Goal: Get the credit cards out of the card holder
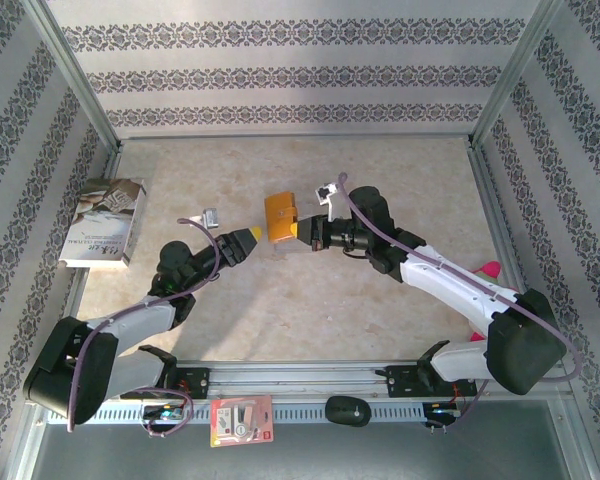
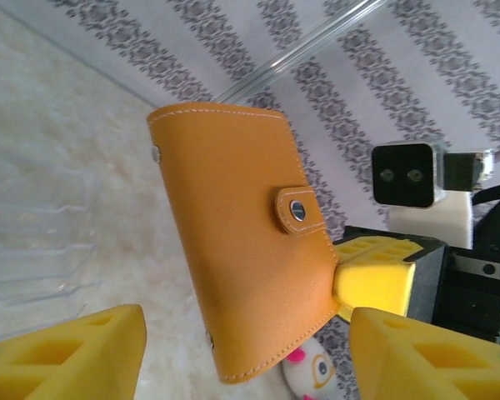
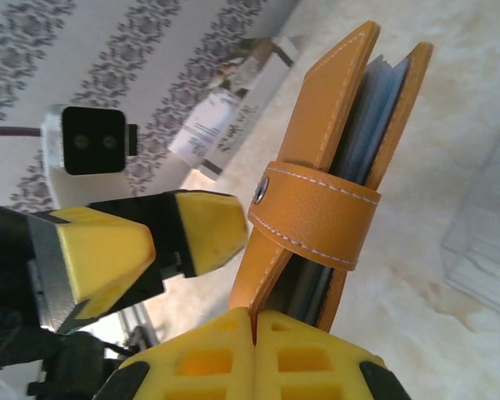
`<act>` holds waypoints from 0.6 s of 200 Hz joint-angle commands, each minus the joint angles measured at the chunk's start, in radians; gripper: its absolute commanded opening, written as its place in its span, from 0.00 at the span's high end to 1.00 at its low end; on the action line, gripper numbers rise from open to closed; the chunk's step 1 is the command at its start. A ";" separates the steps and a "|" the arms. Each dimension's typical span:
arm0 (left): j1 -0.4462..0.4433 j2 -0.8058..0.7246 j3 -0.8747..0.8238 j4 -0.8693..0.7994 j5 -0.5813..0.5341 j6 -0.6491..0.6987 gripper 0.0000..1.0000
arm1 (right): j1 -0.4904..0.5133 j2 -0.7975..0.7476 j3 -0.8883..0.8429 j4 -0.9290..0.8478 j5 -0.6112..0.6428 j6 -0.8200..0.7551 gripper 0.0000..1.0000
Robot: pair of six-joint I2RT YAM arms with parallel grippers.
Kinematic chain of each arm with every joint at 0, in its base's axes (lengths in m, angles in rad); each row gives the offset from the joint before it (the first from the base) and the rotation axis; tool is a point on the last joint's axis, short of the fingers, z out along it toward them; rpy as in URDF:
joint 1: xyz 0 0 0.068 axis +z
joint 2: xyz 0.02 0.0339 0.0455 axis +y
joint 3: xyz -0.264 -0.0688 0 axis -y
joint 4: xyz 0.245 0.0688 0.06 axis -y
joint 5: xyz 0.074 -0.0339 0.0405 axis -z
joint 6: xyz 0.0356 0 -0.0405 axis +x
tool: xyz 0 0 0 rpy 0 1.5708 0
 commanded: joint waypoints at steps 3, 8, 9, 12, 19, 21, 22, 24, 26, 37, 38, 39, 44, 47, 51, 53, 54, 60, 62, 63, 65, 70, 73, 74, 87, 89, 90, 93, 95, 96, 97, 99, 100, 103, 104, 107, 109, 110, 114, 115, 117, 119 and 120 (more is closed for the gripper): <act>-0.016 0.012 0.034 0.162 0.040 -0.046 0.33 | 0.001 -0.030 0.012 0.172 -0.083 0.081 1.00; -0.015 0.015 0.037 0.165 0.043 -0.048 0.33 | 0.002 -0.031 0.011 0.181 -0.087 0.088 1.00; -0.015 0.016 0.038 0.165 0.043 -0.048 0.33 | 0.001 -0.031 0.011 0.185 -0.088 0.090 1.00; -0.015 0.018 0.040 0.167 0.043 -0.048 0.33 | 0.002 -0.031 0.011 0.193 -0.090 0.095 1.00; -0.015 0.022 0.042 0.167 0.043 -0.048 0.33 | 0.002 -0.032 0.011 0.210 -0.098 0.105 1.00; -0.015 0.022 0.043 0.165 0.042 -0.048 0.33 | 0.003 -0.033 0.013 0.213 -0.099 0.107 1.00; -0.015 0.022 0.043 0.165 0.042 -0.048 0.33 | 0.003 -0.033 0.013 0.213 -0.100 0.109 1.00; -0.015 0.023 0.043 0.164 0.041 -0.048 0.33 | 0.003 -0.033 0.014 0.214 -0.102 0.110 1.00; -0.015 0.024 0.043 0.164 0.039 -0.048 0.33 | 0.004 -0.032 0.016 0.217 -0.104 0.112 1.00; -0.016 0.030 0.045 0.179 0.037 -0.051 0.33 | 0.010 -0.027 0.024 0.221 -0.118 0.116 1.00; -0.016 0.032 0.045 0.181 0.037 -0.052 0.33 | 0.011 -0.027 0.024 0.221 -0.119 0.116 1.00; -0.016 0.033 0.046 0.184 0.037 -0.053 0.33 | 0.011 -0.026 0.024 0.220 -0.120 0.117 1.00; -0.017 0.037 0.048 0.198 0.037 -0.058 0.34 | 0.014 -0.024 0.026 0.225 -0.124 0.120 1.00; -0.018 0.041 0.051 0.208 0.039 -0.063 0.34 | 0.017 -0.021 0.026 0.227 -0.127 0.122 1.00; -0.017 0.047 0.056 0.220 0.042 -0.067 0.35 | 0.019 -0.019 0.025 0.231 -0.129 0.125 1.00; -0.016 0.049 0.057 0.225 0.043 -0.071 0.36 | 0.020 -0.017 0.025 0.231 -0.131 0.126 1.00; -0.017 0.051 0.059 0.229 0.043 -0.072 0.36 | 0.020 -0.017 0.024 0.232 -0.132 0.127 1.00; -0.018 0.059 0.065 0.245 0.050 -0.079 0.38 | 0.023 -0.011 0.024 0.235 -0.136 0.129 1.00; -0.019 0.063 0.068 0.249 0.052 -0.082 0.38 | 0.024 -0.009 0.023 0.237 -0.138 0.130 1.00; -0.019 0.064 0.069 0.252 0.053 -0.084 0.39 | 0.023 -0.009 0.022 0.238 -0.139 0.130 1.00; -0.019 0.066 0.071 0.256 0.054 -0.086 0.40 | 0.025 -0.007 0.022 0.240 -0.141 0.131 1.00; -0.019 0.071 0.076 0.266 0.058 -0.090 0.42 | 0.026 -0.004 0.018 0.247 -0.143 0.136 1.00; -0.021 0.075 0.078 0.271 0.059 -0.091 0.44 | 0.027 -0.001 0.014 0.251 -0.143 0.140 1.00; -0.022 0.077 0.078 0.271 0.059 -0.093 0.45 | 0.028 -0.001 0.013 0.251 -0.143 0.140 1.00; -0.025 0.088 0.084 0.285 0.060 -0.099 0.53 | 0.030 0.006 0.003 0.261 -0.149 0.150 1.00; -0.025 0.089 0.085 0.287 0.060 -0.099 0.54 | 0.031 0.008 0.001 0.262 -0.149 0.151 1.00; -0.025 0.089 0.086 0.287 0.060 -0.099 0.54 | 0.031 0.007 0.001 0.262 -0.149 0.151 1.00; -0.026 0.091 0.086 0.290 0.061 -0.100 0.56 | 0.031 0.009 -0.001 0.261 -0.148 0.153 1.00; -0.027 0.093 0.087 0.292 0.062 -0.100 0.57 | 0.031 0.010 -0.002 0.262 -0.149 0.153 1.00; -0.027 0.094 0.087 0.293 0.062 -0.099 0.57 | 0.031 0.011 -0.003 0.262 -0.151 0.153 1.00; -0.027 0.094 0.088 0.293 0.063 -0.100 0.57 | 0.031 0.011 -0.004 0.262 -0.151 0.154 1.00; -0.027 0.096 0.089 0.294 0.063 -0.100 0.58 | 0.032 0.012 -0.006 0.262 -0.151 0.154 1.00; -0.027 0.096 0.088 0.295 0.064 -0.100 0.59 | 0.033 0.013 -0.006 0.262 -0.151 0.154 1.00; -0.027 0.098 0.089 0.297 0.065 -0.100 0.61 | 0.033 0.014 -0.009 0.263 -0.152 0.155 1.00; -0.028 0.098 0.088 0.298 0.066 -0.100 0.62 | 0.033 0.015 -0.010 0.263 -0.152 0.156 1.00; -0.029 0.100 0.090 0.299 0.066 -0.101 0.64 | 0.032 0.016 -0.012 0.262 -0.151 0.156 1.00; -0.029 0.101 0.091 0.302 0.067 -0.101 0.66 | 0.033 0.016 -0.013 0.262 -0.150 0.156 1.00; -0.029 0.102 0.091 0.301 0.067 -0.101 0.67 | 0.033 0.016 -0.014 0.262 -0.148 0.157 1.00; -0.031 0.102 0.091 0.303 0.068 -0.103 0.70 | 0.032 0.016 -0.019 0.258 -0.145 0.158 1.00; -0.031 0.103 0.091 0.303 0.068 -0.103 0.71 | 0.033 0.014 -0.020 0.257 -0.142 0.158 1.00; -0.031 0.103 0.092 0.303 0.067 -0.104 0.73 | 0.032 0.015 -0.022 0.256 -0.140 0.158 1.00; -0.031 0.105 0.092 0.303 0.067 -0.105 0.75 | 0.032 0.014 -0.023 0.252 -0.136 0.156 1.00; -0.032 0.105 0.092 0.303 0.067 -0.106 0.76 | 0.032 0.013 -0.023 0.250 -0.134 0.156 1.00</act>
